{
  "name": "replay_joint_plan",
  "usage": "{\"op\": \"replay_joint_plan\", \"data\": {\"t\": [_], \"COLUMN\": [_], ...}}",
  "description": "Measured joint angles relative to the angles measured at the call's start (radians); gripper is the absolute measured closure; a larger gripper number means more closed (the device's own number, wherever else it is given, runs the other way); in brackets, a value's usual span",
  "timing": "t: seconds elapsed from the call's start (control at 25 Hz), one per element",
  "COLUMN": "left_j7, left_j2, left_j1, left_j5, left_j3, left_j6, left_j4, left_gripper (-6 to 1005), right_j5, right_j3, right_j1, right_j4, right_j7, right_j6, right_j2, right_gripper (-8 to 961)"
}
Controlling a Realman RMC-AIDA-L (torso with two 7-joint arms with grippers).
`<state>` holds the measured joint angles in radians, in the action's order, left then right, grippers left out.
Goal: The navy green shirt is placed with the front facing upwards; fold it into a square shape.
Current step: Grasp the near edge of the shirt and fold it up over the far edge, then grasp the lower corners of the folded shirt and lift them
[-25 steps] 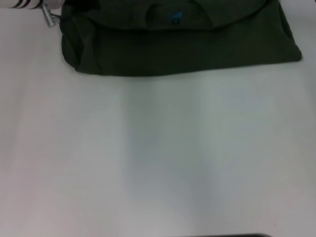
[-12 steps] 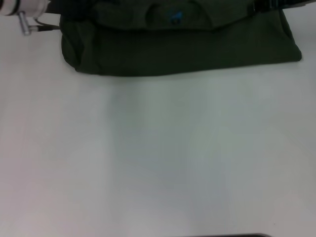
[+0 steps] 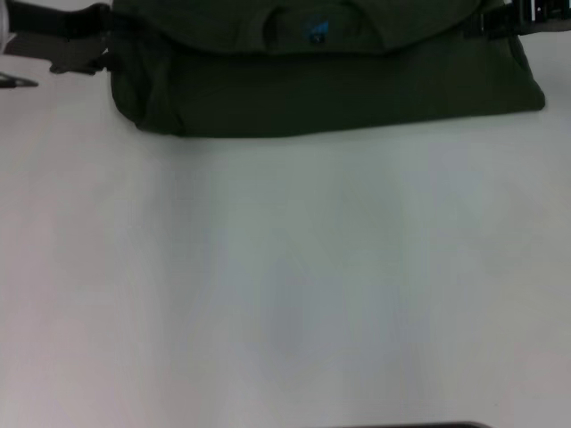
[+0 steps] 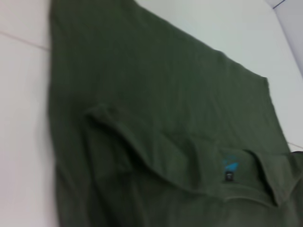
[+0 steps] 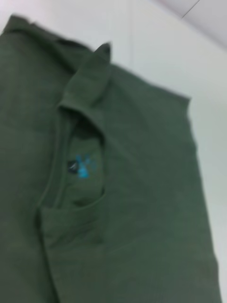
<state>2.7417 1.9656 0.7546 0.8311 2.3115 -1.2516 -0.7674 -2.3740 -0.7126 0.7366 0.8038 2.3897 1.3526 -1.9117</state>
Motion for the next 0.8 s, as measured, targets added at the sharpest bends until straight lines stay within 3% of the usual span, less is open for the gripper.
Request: {"op": "replay_joint_plan", "data": {"t": [0.08, 0.32, 0.52, 0.64, 0.8], "left_j7": [-0.006, -0.032, -0.035, -0.037, -0.046], "left_j2": [-0.001, 0.001, -0.002, 0.012, 0.05], "left_j1": [-0.013, -0.031, -0.04, -0.04, -0.039], "left_j5": [-0.002, -0.004, -0.015, -0.057, -0.118], "left_j3": [-0.003, -0.002, -0.011, -0.012, -0.015], "left_j6": [0.002, 0.0, 0.009, 0.03, 0.076], "left_j4": [0.0, -0.001, 0.004, 0.007, 0.008], "left_gripper": [268, 268, 268, 268, 268], "right_j5": [0.044, 0.169, 0.173, 0.174, 0.175], "right_j3": [0.04, 0.066, 0.087, 0.1, 0.104], "right_j1": [-0.01, -0.055, -0.076, -0.084, -0.092], "right_j4": [-0.01, -0.024, -0.02, -0.019, -0.021], "right_j7": [-0.026, -0.053, -0.046, -0.045, -0.044], "right_j6": [0.018, 0.087, 0.131, 0.146, 0.15], "right_j2": [-0.001, 0.005, 0.003, -0.001, -0.002], "right_gripper": [500, 310, 84, 67, 45]}}
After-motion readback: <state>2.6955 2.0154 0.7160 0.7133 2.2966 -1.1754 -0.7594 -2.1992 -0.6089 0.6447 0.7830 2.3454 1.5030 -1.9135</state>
